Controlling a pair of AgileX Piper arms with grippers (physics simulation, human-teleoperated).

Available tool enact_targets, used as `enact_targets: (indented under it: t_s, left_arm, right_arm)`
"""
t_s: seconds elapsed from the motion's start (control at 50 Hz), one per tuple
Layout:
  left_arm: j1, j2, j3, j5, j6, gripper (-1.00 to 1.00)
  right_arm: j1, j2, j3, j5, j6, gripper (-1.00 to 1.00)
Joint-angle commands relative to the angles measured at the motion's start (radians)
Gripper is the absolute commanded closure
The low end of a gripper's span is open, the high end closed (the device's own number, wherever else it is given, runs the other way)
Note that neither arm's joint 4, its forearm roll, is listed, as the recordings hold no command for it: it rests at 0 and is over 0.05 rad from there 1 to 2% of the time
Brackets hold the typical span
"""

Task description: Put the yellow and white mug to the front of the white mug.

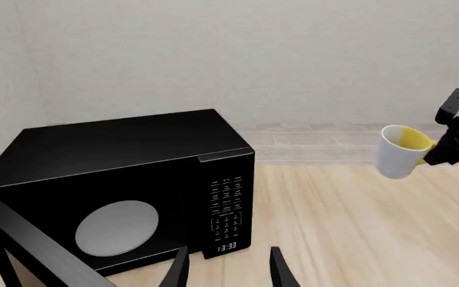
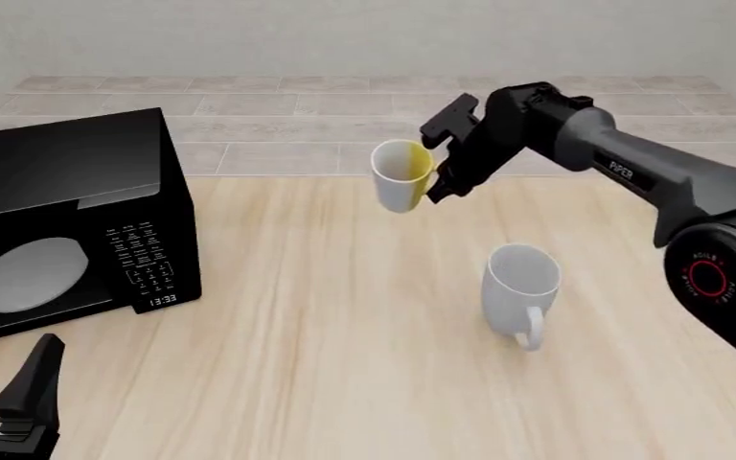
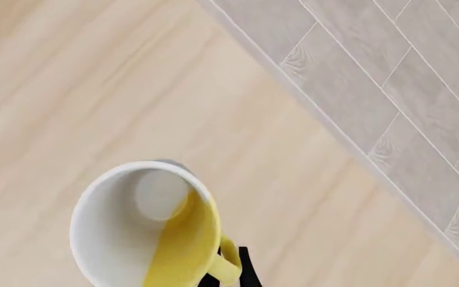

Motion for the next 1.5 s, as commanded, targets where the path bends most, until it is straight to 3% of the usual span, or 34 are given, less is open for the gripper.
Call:
enact_targets:
  t_s: [0.02,0.6,0.7,1.08,1.3,1.5]
  left_arm:
    - [0.0,0.0,0.0,0.0,0.0,-1.0]
    - [0.0,0.0,0.0,0.0,0.0,-1.0]
    - [0.0,0.0,0.0,0.0,0.0,-1.0]
    - [0.0,0.0,0.0,0.0,0.0,-1.0]
    - [0.0,0.0,0.0,0.0,0.0,-1.0]
    - [0.0,0.0,0.0,0.0,0.0,-1.0]
  right_arm:
    - [-0.056,-0.023,0.062,-0.033,-0.009,1.0]
    - [-0.199,-0.026,0.166,-0.097,-0.036,1.0]
    - [-0.244,-0.016,0.173,-0.103,-0.068,1.0]
    - [-0.325,0.016,0.193,-0.146,-0.092,1.0]
    - [-0.337,0.077,0.143,-0.153,-0.113,1.0]
    - [-0.315,0.113,0.126,-0.163,-0.089,1.0]
